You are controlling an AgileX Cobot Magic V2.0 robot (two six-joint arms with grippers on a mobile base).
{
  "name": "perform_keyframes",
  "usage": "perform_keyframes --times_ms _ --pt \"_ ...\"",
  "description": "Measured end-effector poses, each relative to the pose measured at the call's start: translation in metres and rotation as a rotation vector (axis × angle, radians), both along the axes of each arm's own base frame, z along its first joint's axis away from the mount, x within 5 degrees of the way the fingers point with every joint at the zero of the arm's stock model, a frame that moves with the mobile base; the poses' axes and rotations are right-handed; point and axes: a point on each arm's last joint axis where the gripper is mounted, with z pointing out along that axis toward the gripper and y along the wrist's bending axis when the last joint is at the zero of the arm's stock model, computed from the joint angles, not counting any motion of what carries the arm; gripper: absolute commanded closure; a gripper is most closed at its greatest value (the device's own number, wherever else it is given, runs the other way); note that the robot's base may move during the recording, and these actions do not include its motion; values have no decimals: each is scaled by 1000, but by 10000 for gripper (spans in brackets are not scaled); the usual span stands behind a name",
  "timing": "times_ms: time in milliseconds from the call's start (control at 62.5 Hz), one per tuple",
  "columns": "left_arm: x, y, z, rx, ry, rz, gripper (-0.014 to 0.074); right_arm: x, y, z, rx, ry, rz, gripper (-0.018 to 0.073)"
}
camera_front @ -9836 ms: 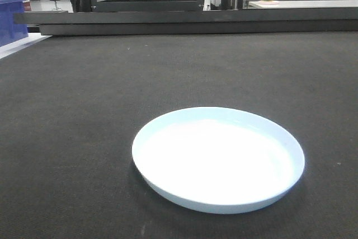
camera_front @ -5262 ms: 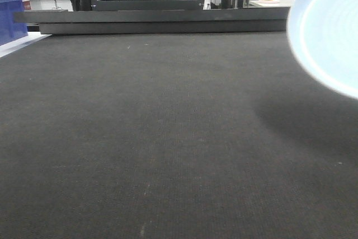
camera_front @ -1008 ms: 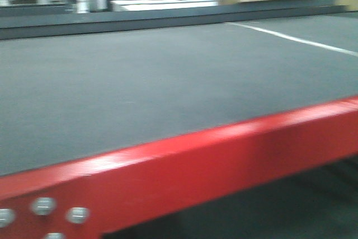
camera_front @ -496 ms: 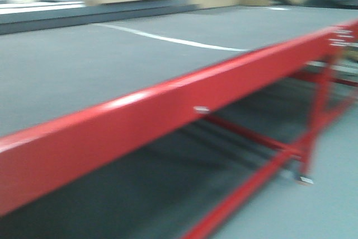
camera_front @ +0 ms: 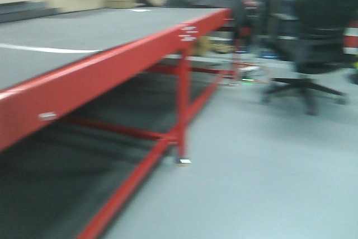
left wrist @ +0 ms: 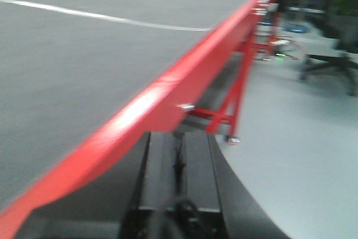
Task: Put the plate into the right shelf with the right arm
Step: 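Drive the base away from the table holding the plate, then drive the base up to the shelf of blue bins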
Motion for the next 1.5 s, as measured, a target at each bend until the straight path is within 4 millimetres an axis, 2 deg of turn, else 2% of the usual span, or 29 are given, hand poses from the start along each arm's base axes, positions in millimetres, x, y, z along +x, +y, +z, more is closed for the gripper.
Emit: perform_keyframes --times_ms 1503 --pt "0 0 0 0 0 0 643 0 0 0 0 2 0 505"
